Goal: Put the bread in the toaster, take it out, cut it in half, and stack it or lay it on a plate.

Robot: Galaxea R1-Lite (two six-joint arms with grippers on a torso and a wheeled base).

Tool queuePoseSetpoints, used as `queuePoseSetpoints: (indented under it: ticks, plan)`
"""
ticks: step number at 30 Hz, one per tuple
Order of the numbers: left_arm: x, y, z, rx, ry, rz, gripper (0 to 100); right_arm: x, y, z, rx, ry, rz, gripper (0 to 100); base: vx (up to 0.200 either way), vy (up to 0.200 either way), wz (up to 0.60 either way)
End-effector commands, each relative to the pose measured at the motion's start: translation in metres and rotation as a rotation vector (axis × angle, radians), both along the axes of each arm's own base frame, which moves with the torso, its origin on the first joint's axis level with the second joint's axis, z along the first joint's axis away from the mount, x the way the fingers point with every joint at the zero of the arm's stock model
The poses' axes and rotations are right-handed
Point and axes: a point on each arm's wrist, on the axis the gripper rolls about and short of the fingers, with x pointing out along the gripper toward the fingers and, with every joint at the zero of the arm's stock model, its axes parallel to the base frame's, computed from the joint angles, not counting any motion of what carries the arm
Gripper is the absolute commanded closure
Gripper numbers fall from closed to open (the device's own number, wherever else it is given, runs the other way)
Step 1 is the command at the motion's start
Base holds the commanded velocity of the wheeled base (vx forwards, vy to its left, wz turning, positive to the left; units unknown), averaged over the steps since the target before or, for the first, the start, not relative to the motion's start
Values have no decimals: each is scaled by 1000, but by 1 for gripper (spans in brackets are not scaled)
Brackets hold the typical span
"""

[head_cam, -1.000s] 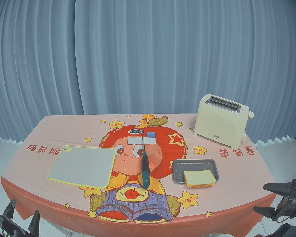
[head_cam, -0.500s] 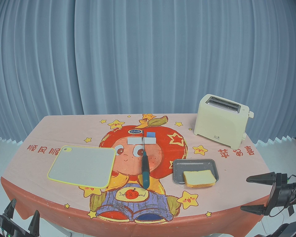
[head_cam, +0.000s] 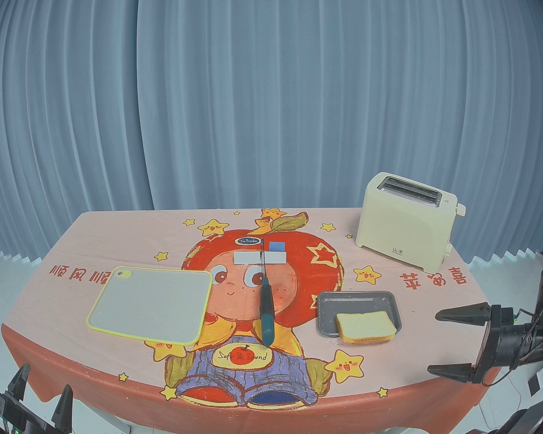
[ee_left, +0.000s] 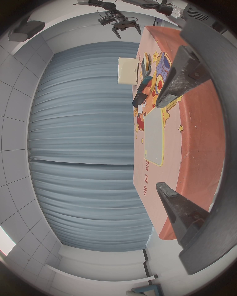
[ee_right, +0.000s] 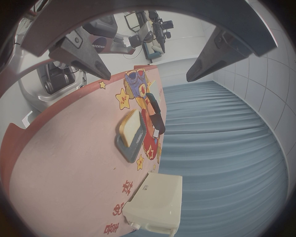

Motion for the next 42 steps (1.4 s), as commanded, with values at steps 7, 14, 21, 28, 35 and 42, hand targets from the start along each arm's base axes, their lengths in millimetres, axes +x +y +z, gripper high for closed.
queuePoseSetpoints:
  ticks: [7,14,21,28,35,42]
  plan:
    - [1,0,-5,0,17,0,0,13,5,6,27,20,-7,0,0,0,0]
    - [1,0,-5,0,17,0,0,22,8,2,14,51,-10,0,0,0,0]
    - [1,0,-5,0,17,0,0,32,11,6,1,40,-36,0,0,0,0]
    - [1,0,-5,0,17,0,0,39,17,-6,-32,98,-35,0,0,0,0]
    - [1,0,-5,0,17,0,0,56,27,-19,-36,96,-9,0,0,0,0]
    - [1,0,-5,0,17,0,0,68,34,-31,-37,94,11,0,0,0,0]
